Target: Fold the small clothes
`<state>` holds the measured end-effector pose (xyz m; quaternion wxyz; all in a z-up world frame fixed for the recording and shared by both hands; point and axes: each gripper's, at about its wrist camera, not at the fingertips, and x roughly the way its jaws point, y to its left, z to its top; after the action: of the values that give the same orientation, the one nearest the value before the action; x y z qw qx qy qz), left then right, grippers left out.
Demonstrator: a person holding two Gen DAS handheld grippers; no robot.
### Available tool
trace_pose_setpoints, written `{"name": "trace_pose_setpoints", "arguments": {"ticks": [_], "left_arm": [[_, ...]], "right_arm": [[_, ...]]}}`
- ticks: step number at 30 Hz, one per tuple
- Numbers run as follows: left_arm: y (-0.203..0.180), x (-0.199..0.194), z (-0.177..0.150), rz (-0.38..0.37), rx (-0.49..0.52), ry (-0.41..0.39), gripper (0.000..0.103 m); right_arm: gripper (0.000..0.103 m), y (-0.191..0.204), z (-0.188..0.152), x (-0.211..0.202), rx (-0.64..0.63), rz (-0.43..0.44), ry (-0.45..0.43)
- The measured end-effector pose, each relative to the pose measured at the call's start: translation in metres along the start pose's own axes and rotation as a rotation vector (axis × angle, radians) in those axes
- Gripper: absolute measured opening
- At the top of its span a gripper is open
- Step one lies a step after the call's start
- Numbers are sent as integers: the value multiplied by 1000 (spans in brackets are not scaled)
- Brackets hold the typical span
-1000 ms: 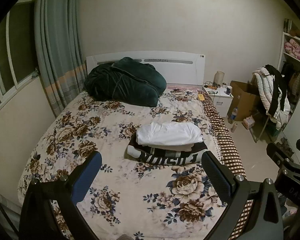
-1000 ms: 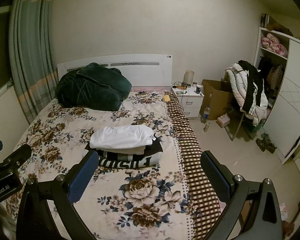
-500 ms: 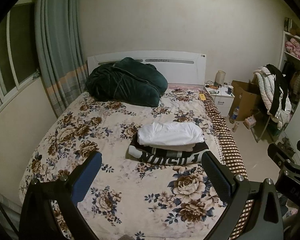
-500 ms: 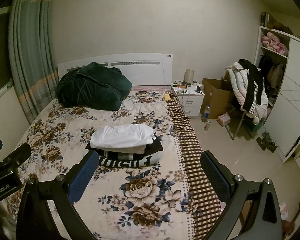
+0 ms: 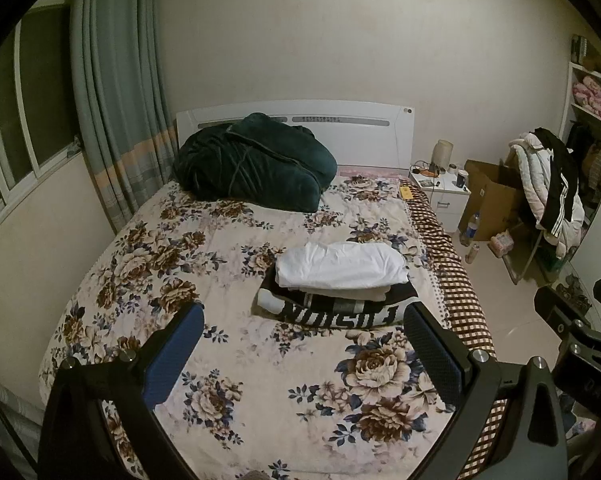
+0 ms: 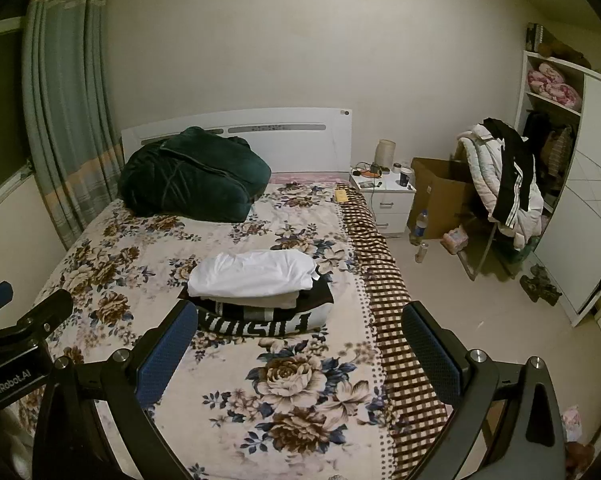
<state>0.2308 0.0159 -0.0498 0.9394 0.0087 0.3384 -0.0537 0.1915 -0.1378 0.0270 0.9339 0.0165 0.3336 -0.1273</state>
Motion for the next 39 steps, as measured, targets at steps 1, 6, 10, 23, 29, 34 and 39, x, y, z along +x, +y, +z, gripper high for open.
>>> {"name": "trace_pose_setpoints", "arguments": {"ticks": [1, 6, 10, 23, 29, 34, 39], "left_arm": [[-1, 1, 1, -2, 0, 0, 102], [0, 0, 0, -2, 2, 0, 102], [2, -1, 0, 2, 0, 1, 102], [6, -10, 2, 15, -13, 1, 102], [5, -7, 3, 15, -14, -2, 102], [7, -9, 4, 18, -15, 3, 102], [9, -11, 6, 24, -15, -3, 102]], "right_arm": [[103, 0, 0, 0, 2, -1, 0], [103, 1, 0, 0, 3, 2, -1], [103, 1, 0, 0, 2, 7, 0], [103, 0, 1, -1, 3, 22, 3], [103, -1, 1, -2, 2, 23, 5], [103, -1, 0, -2, 5, 23, 5], [103, 0, 0, -2, 2, 22, 5]]}}
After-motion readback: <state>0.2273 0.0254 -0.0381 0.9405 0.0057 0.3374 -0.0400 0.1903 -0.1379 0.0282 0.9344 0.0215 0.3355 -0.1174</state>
